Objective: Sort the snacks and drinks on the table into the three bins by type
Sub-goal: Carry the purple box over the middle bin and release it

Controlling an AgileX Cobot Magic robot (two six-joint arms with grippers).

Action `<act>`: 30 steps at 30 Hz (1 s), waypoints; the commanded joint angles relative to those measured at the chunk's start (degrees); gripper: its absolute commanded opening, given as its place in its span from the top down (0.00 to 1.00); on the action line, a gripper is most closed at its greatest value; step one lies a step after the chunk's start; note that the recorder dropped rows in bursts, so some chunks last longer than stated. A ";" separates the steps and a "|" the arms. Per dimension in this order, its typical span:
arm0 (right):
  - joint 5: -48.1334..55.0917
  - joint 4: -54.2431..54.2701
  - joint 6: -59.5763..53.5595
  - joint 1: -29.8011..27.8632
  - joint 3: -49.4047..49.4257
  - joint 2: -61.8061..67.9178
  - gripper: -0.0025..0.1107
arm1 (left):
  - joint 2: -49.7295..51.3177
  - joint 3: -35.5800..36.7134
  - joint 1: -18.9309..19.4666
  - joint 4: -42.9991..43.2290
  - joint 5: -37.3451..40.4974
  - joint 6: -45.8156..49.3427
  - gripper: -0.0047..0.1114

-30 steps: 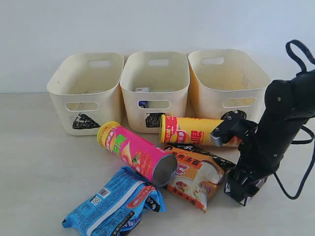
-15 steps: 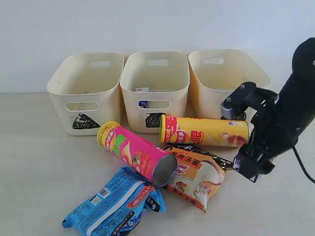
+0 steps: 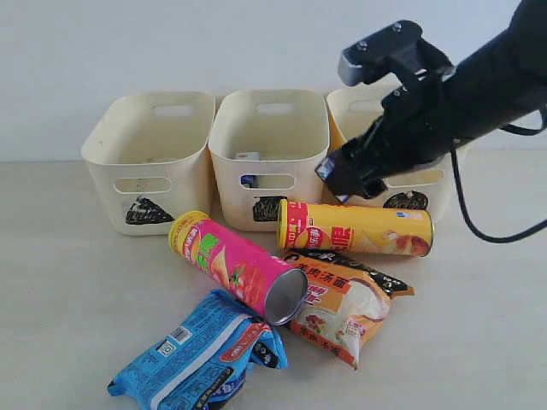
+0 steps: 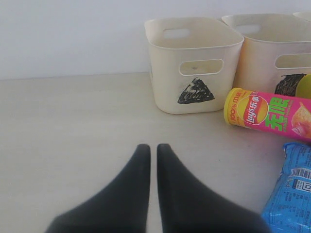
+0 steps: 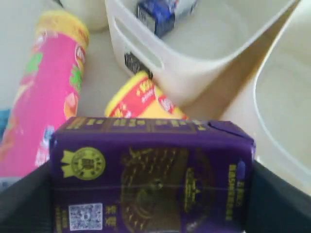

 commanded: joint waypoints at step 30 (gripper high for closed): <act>-19.27 1.16 0.84 2.58 -37.08 36.58 0.82 | -0.23 0.22 0.24 -0.03 -0.42 -0.44 0.93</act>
